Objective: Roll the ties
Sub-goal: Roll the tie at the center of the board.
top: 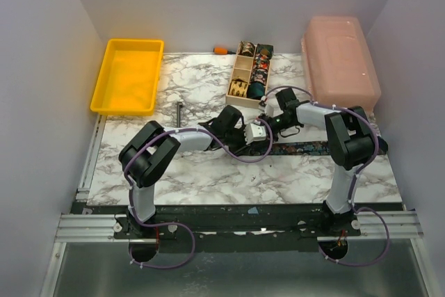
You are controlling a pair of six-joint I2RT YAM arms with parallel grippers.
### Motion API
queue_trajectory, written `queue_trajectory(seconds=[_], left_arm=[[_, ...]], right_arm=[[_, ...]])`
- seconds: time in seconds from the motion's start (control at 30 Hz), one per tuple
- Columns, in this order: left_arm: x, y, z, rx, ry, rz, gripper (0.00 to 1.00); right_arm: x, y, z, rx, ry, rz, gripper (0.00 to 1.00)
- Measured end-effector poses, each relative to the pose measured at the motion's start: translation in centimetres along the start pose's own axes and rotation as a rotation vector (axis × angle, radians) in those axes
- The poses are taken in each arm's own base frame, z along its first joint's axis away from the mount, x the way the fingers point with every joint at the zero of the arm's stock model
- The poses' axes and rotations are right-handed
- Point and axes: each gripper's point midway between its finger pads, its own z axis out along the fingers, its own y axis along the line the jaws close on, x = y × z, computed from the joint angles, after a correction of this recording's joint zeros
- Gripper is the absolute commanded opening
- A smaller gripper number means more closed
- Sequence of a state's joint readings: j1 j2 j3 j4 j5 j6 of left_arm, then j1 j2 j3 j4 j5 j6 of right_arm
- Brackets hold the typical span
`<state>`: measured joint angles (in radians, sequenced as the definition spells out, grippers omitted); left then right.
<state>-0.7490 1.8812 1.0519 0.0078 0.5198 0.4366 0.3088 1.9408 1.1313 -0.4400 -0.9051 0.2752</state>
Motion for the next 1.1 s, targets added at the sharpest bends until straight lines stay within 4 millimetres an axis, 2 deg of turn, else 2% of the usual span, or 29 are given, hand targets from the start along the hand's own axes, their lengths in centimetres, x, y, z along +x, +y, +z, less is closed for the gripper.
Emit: queue_trajectory(seconds=[0.1, 0.17, 0.37, 0.5, 0.7, 0.97, 1.1], left_arm=[[0.0, 0.1, 0.0, -0.005, 0.003, 0.001, 0.44], [0.1, 0.1, 0.0, -0.009, 0.007, -0.001, 0.50], [0.2, 0.5, -0.1, -0.022, -0.004, -0.024, 0.64], [0.4, 0.2, -0.3, -0.025, -0.045, -0.017, 0.65], [0.4, -0.8, -0.5, -0.011, -0.137, 0.001, 0.65], [-2.2, 0.3, 1.6, 0.009, -0.256, -0.087, 0.67], [-3.3, 0.6, 2.1, 0.024, -0.289, -0.125, 0.62]], right_arm=[[0.0, -0.2, -0.1, 0.011, 0.014, -0.020, 0.00], [0.1, -0.7, -0.2, 0.037, 0.018, -0.042, 0.00], [0.2, -3.9, -1.4, 0.152, 0.012, -0.060, 0.00], [0.2, -5.3, -2.0, 0.188, 0.000, -0.049, 0.00], [0.3, -5.4, -2.1, 0.191, 0.000, -0.055, 0.00], [0.3, -5.4, -2.0, 0.178, -0.008, -0.061, 0.00], [0.3, -5.4, -2.0, 0.175, -0.010, -0.067, 0.00]])
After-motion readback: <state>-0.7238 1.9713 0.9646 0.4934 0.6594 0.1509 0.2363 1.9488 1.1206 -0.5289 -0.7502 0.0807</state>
